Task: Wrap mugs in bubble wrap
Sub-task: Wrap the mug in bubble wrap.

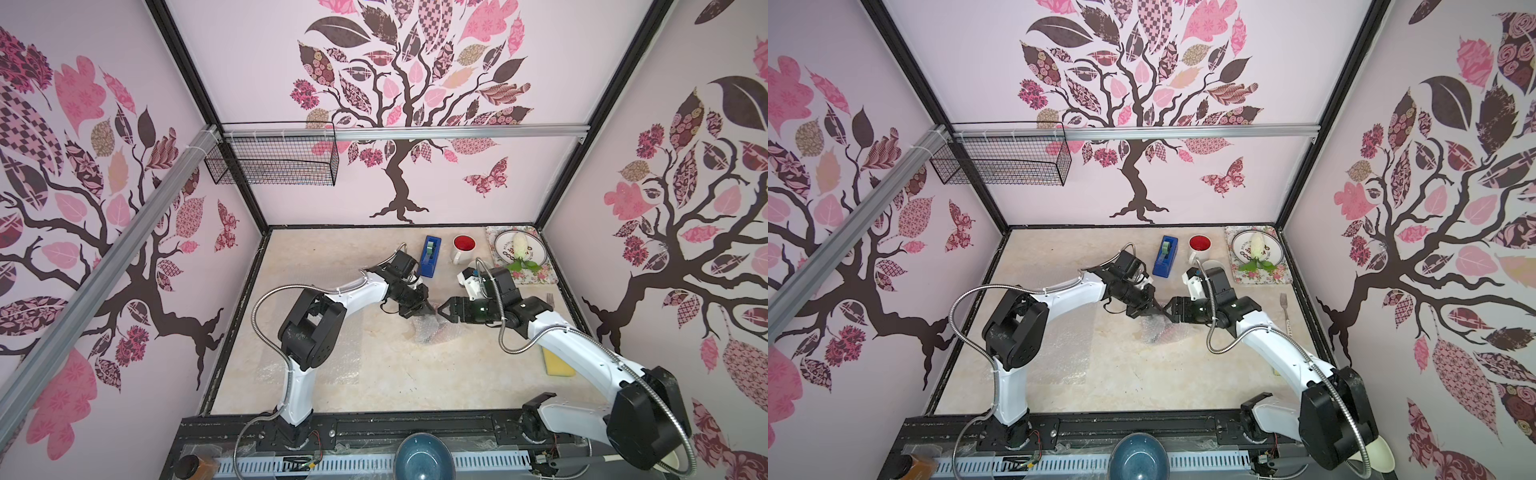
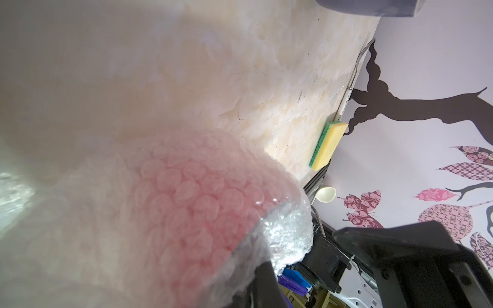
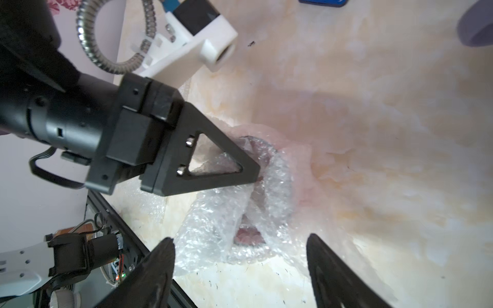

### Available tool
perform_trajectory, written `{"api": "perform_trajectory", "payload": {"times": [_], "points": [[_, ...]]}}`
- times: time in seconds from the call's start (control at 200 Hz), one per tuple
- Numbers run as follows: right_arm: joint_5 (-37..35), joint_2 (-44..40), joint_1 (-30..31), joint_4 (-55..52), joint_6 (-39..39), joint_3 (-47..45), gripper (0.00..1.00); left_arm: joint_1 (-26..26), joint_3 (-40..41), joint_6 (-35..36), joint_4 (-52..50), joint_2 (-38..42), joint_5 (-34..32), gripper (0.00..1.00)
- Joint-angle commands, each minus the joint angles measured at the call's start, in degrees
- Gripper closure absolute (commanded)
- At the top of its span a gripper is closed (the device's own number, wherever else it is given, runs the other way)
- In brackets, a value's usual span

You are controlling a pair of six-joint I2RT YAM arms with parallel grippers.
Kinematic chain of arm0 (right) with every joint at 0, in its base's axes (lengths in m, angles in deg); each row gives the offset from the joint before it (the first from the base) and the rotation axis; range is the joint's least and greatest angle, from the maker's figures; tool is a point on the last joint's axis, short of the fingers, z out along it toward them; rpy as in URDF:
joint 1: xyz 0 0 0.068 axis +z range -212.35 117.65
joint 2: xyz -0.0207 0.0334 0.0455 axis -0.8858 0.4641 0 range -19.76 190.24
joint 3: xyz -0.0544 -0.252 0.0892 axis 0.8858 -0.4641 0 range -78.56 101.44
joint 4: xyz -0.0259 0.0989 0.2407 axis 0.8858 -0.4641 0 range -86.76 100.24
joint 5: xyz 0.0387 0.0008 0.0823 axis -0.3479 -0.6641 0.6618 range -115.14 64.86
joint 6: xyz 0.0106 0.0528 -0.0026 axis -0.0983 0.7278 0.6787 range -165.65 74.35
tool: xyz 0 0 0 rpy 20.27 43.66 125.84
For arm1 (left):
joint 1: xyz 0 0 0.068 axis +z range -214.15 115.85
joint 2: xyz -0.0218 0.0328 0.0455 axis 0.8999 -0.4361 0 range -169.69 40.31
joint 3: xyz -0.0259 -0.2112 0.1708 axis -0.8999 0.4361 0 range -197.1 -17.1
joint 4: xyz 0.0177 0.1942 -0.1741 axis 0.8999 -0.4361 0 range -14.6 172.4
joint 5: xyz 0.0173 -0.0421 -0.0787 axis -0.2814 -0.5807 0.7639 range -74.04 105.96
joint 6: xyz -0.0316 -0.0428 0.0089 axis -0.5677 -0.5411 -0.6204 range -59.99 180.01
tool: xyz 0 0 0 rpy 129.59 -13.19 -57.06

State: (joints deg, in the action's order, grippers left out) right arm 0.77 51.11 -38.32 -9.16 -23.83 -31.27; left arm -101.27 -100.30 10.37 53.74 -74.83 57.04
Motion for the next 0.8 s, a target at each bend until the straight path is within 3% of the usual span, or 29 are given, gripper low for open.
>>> {"api": "perform_trajectory", "payload": {"times": [0.0,0.25,0.535,0.795], "points": [[3.16,1.8,1.01,2.34,-2.94,0.57,0.23,0.1,-2.12,0.65,0.02,-2.11,-1.2,0.98],[2.16,3.08,1.88,2.71,-5.27,-1.1,0.32,0.12,-3.21,-0.54,0.71,-2.62,-1.36,0.75],[-0.85,5.22,1.86,4.08,-5.79,-2.8,0.38,0.12,-3.72,-0.63,0.89,-2.95,-1.62,0.71],[-1.54,9.61,1.87,6.83,-4.65,-0.72,0.5,0.02,-3.52,-0.63,0.89,-2.72,-1.37,0.7]]}}
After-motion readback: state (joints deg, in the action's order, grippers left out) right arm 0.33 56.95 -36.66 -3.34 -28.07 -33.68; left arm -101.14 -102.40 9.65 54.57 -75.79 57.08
